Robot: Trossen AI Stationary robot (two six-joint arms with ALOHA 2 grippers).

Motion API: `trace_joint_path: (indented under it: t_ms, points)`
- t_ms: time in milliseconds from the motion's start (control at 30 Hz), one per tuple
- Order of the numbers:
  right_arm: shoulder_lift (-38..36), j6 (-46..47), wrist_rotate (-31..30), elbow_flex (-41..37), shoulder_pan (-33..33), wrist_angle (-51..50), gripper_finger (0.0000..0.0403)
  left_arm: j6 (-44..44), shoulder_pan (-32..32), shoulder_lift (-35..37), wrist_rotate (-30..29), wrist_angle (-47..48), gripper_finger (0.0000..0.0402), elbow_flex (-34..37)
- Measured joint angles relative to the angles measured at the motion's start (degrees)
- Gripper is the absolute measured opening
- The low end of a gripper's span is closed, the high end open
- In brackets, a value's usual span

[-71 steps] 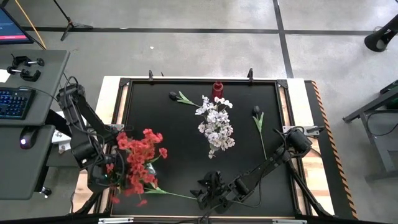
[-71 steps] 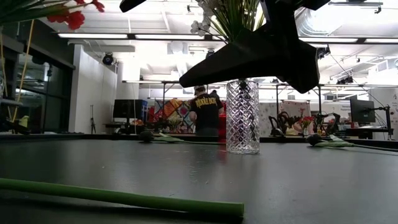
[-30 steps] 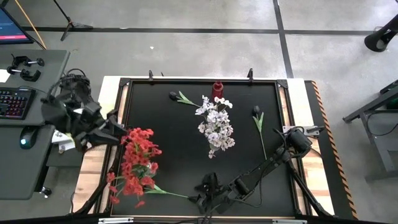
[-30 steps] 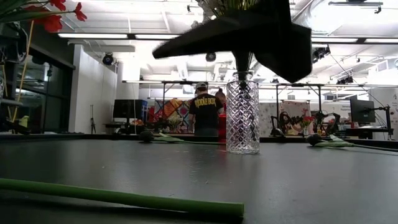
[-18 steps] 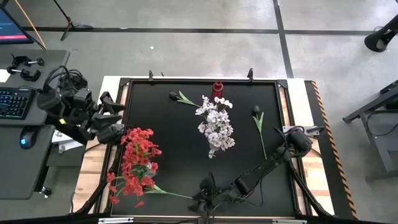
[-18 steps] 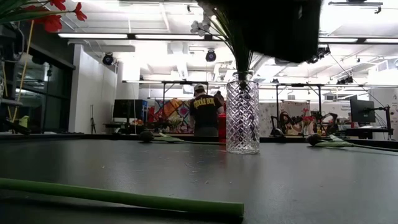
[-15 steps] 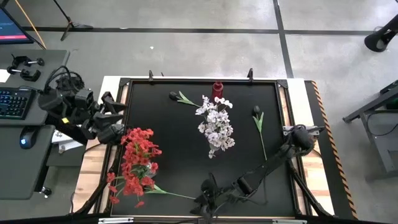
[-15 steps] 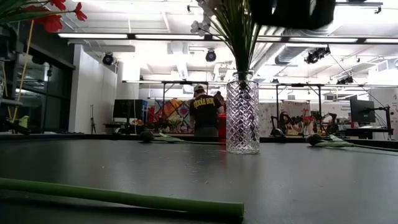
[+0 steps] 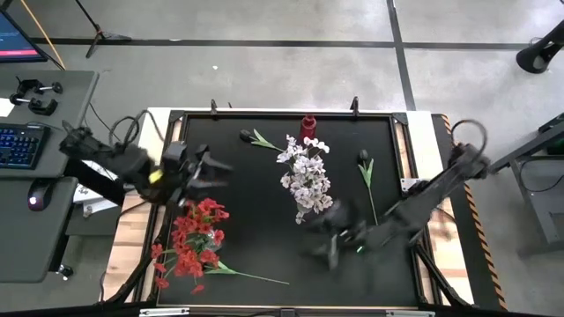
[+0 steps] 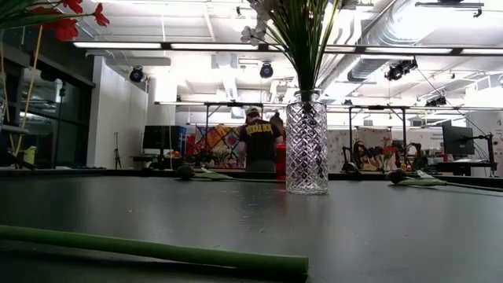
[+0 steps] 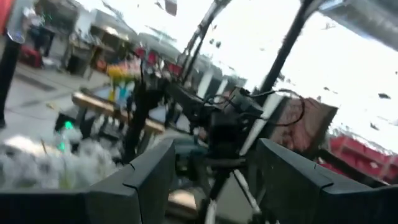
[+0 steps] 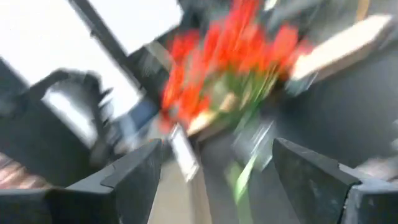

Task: Sort flowers into vase by color
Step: Put the top right black tulip into the red vase

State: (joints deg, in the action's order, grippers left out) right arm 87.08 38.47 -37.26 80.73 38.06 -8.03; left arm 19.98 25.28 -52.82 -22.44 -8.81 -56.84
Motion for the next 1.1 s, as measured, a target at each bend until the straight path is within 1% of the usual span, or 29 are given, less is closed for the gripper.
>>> trace_joint_path:
  t_ms: [133, 233, 267, 333, 433, 500, 600, 667, 733, 800, 900, 967, 1033, 1100]
  points:
    - [-7.1, -12.0, -16.1, 0.1, -0.2, -0.2, 0.0293, 1.7, -11.8, -2.8, 8.5, -4.9, 0.0216, 0.0]
    - [-10.7, -16.8, -28.4, 0.1, -1.3, -2.1, 0.0293, 4.8, -20.6, -4.0, 14.5, -6.1, 0.0216, 0.0]
    - [-11.8, -16.8, -31.7, 0.1, -2.0, -3.7, 0.0293, 5.9, -23.4, -4.5, 16.6, -5.9, 0.0216, 0.0]
    - [-13.9, -13.5, -36.0, 0.1, -3.9, -9.2, 0.0293, 7.2, -28.8, -5.7, 21.0, -6.2, 0.0216, 0.0]
    - [-16.5, -1.5, -36.9, 0.1, -8.6, -22.9, 0.0293, 8.7, -36.7, -8.0, 27.7, -8.4, 0.0216, 0.0]
    - [-17.6, 9.9, -35.1, 0.1, -12.8, -34.3, 0.0293, 9.9, -41.8, -9.9, 32.5, -11.8, 0.0216, 0.0]
    - [-18.4, 27.6, -29.1, 0.1, -20.8, -53.5, 0.0293, 12.9, -49.3, -13.9, 40.6, -19.2, 0.0216, 0.0]
    - [-18.3, 36.0, -23.7, 0.0, -26.4, -65.9, 0.0293, 16.2, -53.7, -17.1, 45.5, -25.1, 0.0216, 0.0]
    - [-18.0, 40.4, -17.5, 0.0, -32.3, -74.8, 0.0293, 20.0, -57.2, -20.3, 49.1, -30.7, 0.0216, 0.0]
    - [-18.0, 40.6, -11.2, 0.0, -37.6, -79.5, 0.0293, 23.6, -59.8, -23.3, 51.2, -35.8, 0.0216, 0.0]
    - [-17.9, 34.5, -4.8, 0.0, -44.0, -79.5, 0.0293, 27.8, -62.0, -27.4, 53.3, -42.4, 0.0216, 0.0]
    - [-17.8, 28.7, -2.1, 0.0, -47.7, -77.2, 0.0293, 29.1, -62.8, -29.8, 54.5, -45.2, 0.0216, -0.4]
    - [-17.7, 22.8, 1.2, -1.0, -51.2, -73.1, 0.0293, 29.3, -63.3, -31.8, 55.0, -45.5, 0.0216, -1.6]
    - [-17.9, 17.1, 7.0, -4.5, -55.3, -67.2, 0.0293, 29.4, -63.6, -33.5, 55.2, -45.4, 0.0216, -2.9]
